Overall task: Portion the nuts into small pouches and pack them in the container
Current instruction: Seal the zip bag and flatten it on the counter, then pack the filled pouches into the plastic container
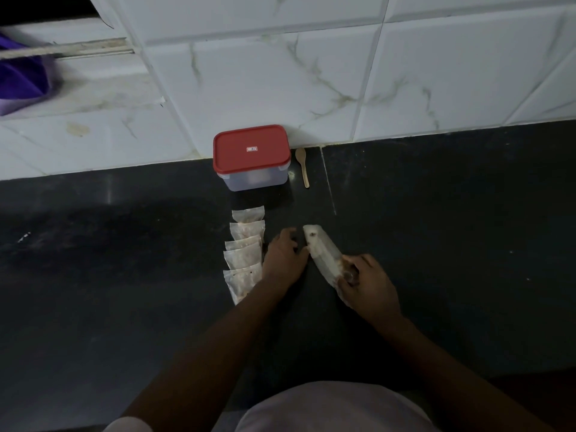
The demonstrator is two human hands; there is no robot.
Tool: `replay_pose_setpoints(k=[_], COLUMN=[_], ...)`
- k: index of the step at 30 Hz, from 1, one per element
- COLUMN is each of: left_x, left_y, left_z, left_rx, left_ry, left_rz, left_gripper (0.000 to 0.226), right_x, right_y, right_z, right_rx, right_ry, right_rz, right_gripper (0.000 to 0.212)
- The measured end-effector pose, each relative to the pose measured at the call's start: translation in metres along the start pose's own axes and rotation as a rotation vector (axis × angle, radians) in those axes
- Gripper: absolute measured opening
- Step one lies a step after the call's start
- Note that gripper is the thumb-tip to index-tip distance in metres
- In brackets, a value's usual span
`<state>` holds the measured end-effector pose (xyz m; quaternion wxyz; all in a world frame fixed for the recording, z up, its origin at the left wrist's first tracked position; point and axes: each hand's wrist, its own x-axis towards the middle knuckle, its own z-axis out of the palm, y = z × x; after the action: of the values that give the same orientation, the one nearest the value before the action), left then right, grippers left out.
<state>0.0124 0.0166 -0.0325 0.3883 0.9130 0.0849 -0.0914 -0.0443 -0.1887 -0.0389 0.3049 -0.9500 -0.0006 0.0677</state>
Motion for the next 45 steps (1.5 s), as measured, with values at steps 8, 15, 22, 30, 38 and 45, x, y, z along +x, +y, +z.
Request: replay_pose_setpoints(k=[8, 15, 22, 30, 38, 45], left_x=[0.016, 0.026, 0.046, 0.048, 0.035, 0.016], left_y=[0.038, 0.048, 0.052, 0.048, 0.049, 0.041], left_z=[0.018, 0.025, 0.036, 0.037, 0.029, 0.001], left_rx=[-0.078, 0.350, 0.550, 0.495, 0.081, 0.071], left_ry=[-0.300, -0.275, -0.339, -0.392, -0.286, -0.192], left_rz=[0.239, 0.508, 0.603, 0.518, 0.402, 0.362], left_gripper=[0.069, 0.073, 0.068, 0.072, 0.073, 0.045], right_x=[0.009, 0.018, 0.008, 0.008, 0.016, 0.026], right_y=[0.004, 0.021, 0.029, 0.031, 0.030, 0.004], right_z=[-0.007, -0.016, -0.002, 0.007, -0.005, -0.009], right_rx=[0.117, -0.058, -0.140, -0.185, -0.039, -0.066], right_ry=[0.111, 0.175, -0.012, -0.058, 0.141, 0.136], right_rz=[0.162, 0.037, -0.116, -0.100, -0.167, -0.233], right_gripper=[0.040, 0.047, 0.063, 0.066, 0.050, 0.034])
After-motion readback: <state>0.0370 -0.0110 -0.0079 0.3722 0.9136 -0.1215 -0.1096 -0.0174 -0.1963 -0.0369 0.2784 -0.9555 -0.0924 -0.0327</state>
